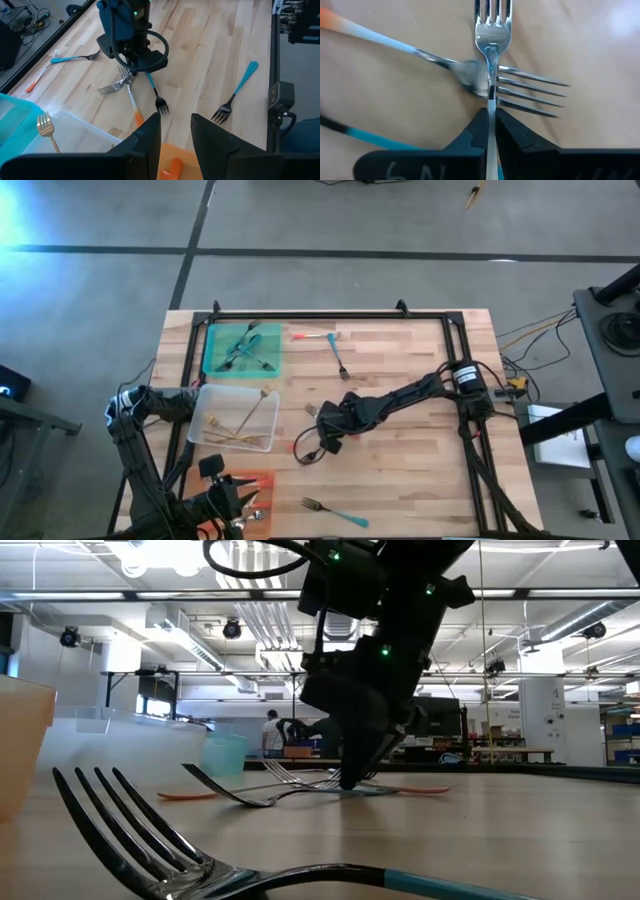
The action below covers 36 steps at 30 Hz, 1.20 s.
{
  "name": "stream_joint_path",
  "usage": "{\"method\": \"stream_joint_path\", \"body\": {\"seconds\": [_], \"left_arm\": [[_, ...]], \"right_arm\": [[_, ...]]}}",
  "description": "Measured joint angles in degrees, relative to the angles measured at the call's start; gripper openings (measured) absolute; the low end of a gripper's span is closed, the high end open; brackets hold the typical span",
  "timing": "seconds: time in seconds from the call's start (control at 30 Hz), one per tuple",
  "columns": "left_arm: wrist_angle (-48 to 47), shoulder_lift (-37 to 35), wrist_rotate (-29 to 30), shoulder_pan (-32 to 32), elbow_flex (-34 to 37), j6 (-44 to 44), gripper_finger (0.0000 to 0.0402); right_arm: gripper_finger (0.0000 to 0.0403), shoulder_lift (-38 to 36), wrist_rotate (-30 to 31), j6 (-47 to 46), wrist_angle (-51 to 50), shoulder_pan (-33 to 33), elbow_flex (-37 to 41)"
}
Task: Sort silverware by color (type)
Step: Put the orange fork into the orange bin
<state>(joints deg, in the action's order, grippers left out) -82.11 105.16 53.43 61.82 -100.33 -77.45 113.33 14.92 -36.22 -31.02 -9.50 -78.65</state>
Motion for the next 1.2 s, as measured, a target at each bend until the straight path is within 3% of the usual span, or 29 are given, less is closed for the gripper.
{"method": "stream_joint_path", "body": {"seconds": [0.2, 0.43, 0.67, 0.83, 0.93, 1.07, 1.2], "left_arm": [[0.1, 0.0, 0.7, 0.0, 0.1, -0.5, 0.0091], [1.2, 0.0, 14.5, 0.2, 10.1, -9.4, 0.0091], [0.5, -0.9, 23.0, -2.2, 27.0, -33.8, 0.0091], [0.5, -3.1, 23.7, -7.1, 36.9, -48.7, 0.0091], [0.5, -5.7, 26.1, -9.9, 40.3, -48.9, 0.0091], [0.4, -10.4, 27.6, -14.2, 42.7, -41.4, 0.0091], [0.7, -14.4, 19.6, -19.0, 42.9, -27.8, 0.0091]], "right_arm": [[0.001, -4.6, 0.5, 2.7, -0.2, -0.3, -1.0], [0.001, -9.3, 3.8, 6.5, 0.4, -2.0, -0.9], [0.0011, -14.8, 4.8, 12.8, 0.8, -2.4, -0.9], [0.0011, -18.4, 6.8, 18.3, 1.5, -0.6, -0.9], [0.0011, -19.4, 7.7, 21.5, 1.5, 1.0, -0.9], [0.0012, -19.8, 7.7, 24.9, 1.4, 4.1, -0.9], [0.0012, -19.5, 7.7, 27.4, 0.8, 7.6, -0.5]]}}
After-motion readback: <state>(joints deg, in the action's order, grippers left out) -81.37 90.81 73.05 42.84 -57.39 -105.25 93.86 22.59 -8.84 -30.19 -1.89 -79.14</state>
